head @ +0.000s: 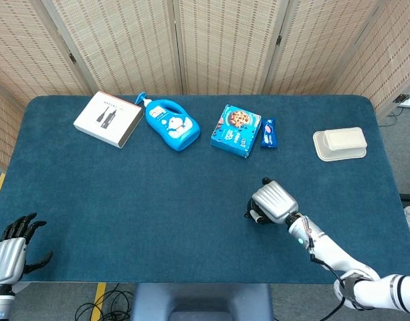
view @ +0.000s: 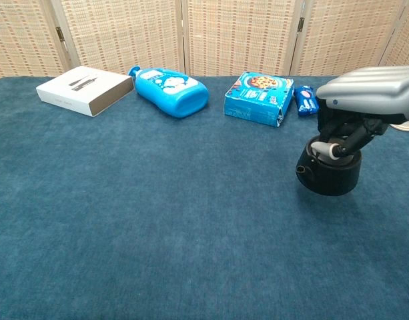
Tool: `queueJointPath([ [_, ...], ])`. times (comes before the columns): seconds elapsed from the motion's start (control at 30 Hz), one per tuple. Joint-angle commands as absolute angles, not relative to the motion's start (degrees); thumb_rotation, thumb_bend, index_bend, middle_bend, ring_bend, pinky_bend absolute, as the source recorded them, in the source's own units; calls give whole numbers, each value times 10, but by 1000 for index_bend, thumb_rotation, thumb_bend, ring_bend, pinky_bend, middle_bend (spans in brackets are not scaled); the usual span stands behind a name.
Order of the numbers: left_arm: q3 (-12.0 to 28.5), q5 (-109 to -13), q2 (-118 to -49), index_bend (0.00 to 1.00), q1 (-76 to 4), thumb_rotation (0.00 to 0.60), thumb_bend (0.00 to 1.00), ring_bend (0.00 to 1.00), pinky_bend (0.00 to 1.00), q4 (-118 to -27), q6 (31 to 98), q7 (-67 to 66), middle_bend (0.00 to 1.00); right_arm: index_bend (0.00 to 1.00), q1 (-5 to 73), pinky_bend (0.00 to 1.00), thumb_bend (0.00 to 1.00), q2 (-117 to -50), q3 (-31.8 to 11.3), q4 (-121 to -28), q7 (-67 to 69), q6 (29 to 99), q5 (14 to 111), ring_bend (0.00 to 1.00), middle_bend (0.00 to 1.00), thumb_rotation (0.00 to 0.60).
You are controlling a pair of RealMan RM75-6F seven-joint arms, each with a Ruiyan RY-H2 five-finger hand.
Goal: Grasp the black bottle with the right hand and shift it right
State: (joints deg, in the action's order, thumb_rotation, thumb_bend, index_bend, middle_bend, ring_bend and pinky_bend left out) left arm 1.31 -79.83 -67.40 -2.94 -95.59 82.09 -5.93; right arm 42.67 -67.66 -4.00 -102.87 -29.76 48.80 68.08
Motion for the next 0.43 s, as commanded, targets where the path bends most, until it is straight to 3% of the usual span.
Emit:
queueJointPath([
  [0.03, 13, -798, -674, 261, -29, 600, 274, 109, 145, -955, 820, -59, 122, 1000, 442, 283, 453, -691, -43, -1019, -327, 485, 661, 946, 1000, 426],
  [0.43, 14, -796, -677, 261, -30, 600, 274, 109, 145, -951, 817, -57, 122, 1000, 458, 283, 453, -700, -36, -1024, -367, 495, 627, 946, 1000, 428],
])
